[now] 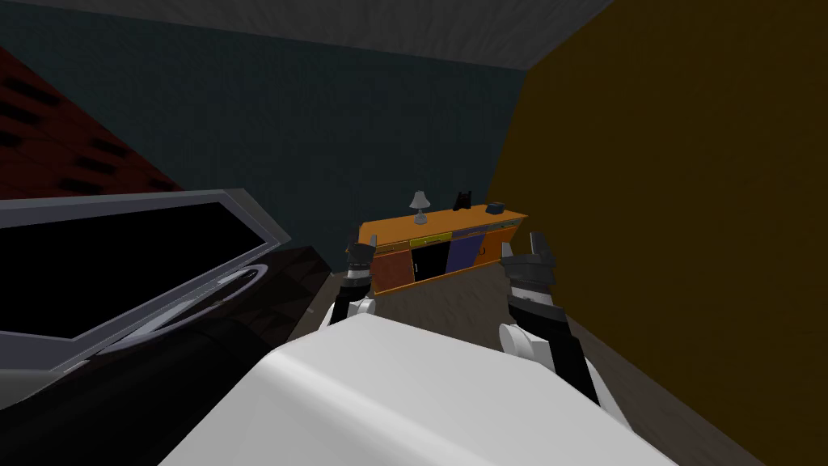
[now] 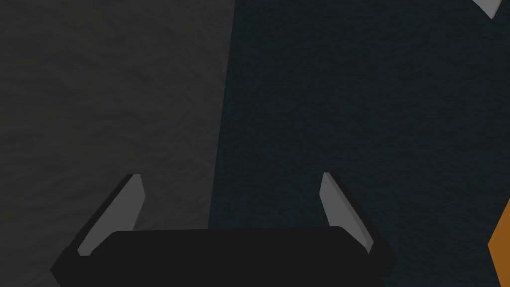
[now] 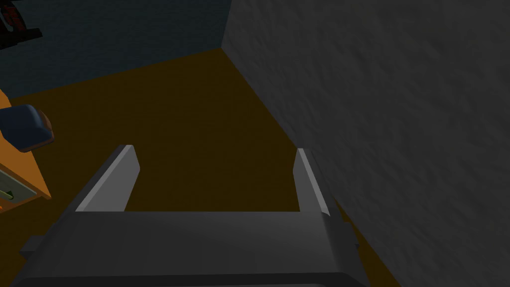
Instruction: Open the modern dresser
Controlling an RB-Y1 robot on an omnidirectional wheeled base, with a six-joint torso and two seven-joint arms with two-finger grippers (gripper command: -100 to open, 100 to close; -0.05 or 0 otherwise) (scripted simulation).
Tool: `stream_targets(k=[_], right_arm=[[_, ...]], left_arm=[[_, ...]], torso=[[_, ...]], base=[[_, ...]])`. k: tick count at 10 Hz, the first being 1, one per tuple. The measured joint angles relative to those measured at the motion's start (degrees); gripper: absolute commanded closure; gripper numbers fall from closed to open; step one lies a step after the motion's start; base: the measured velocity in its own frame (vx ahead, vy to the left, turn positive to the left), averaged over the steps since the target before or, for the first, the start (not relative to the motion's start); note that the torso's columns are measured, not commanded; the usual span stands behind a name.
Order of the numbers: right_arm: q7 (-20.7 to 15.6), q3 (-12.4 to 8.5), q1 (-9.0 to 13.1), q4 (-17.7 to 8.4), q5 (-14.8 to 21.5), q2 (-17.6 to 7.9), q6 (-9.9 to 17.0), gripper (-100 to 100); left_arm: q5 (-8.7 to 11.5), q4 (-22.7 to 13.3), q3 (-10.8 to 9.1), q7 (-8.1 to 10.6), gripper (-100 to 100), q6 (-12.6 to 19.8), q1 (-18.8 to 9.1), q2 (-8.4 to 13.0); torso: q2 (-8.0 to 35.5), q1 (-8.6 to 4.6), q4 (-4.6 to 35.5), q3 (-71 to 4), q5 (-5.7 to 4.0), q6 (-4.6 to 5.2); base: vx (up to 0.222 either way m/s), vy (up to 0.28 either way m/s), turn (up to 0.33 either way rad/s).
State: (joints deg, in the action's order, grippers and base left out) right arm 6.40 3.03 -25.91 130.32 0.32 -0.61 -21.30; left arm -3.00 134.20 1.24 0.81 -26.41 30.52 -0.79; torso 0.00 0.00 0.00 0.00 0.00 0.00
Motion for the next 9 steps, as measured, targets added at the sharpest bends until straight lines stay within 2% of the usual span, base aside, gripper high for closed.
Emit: stream_targets(k=[2, 9], right_arm=[[0.00, 0.00, 0.00, 0.00, 0.00, 0.00, 0.00, 0], [0.00, 0.00, 0.00, 0.02, 0.00, 0.00, -0.01, 0]], left_arm=[[0.00, 0.00, 0.00, 0.00, 0, 0.00, 0.00, 0.00], [0.00, 0.02, 0.00, 0.00, 0, -0.01, 0.00, 0.00]], torso=[[5.97, 0.00, 6.00, -12.00, 0.00, 0.00], [35.39, 0.00, 35.37, -70.73, 0.00, 0.00]], base=[[0.000, 0.000, 0.000], [0.000, 0.000, 0.000]])
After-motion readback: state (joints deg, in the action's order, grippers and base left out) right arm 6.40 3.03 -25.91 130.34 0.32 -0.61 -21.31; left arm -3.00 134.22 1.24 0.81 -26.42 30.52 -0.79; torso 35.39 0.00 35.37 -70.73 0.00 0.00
